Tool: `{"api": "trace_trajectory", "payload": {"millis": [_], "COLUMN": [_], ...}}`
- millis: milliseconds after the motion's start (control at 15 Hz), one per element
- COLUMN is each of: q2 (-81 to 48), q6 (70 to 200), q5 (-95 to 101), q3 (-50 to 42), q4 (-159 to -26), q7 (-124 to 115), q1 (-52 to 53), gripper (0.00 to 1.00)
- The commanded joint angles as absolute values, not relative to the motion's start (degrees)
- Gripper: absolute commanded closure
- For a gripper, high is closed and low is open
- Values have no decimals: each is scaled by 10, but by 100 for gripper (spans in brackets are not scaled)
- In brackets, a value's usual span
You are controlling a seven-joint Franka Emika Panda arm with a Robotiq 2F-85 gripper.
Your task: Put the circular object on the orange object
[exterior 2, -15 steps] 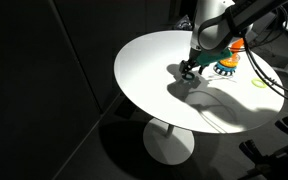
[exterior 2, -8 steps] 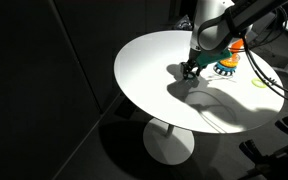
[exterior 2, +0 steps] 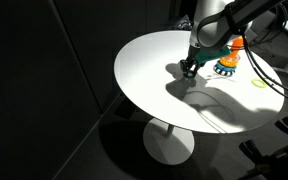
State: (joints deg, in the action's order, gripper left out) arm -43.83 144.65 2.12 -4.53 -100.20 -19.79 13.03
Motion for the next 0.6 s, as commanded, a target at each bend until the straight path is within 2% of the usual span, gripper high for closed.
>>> {"api": "trace_trajectory", "payload": {"millis": [0,133,267,333,400,533], "q2": [-432,-429,-427,-427,-426,-427], "q6": [1431,1428,1427,1428,1429,1429], "q5": [20,18,17,18,17,17], "q3": [-50,-52,-53,-53,-53,-54], "q4": [-981,-972,-965,-962,-961,-958], "q7": [-216,-219,-223,-225,-225,-225], "q1": [129,127,125,125,124,123], "gripper": [81,96,98,88,70,55]}}
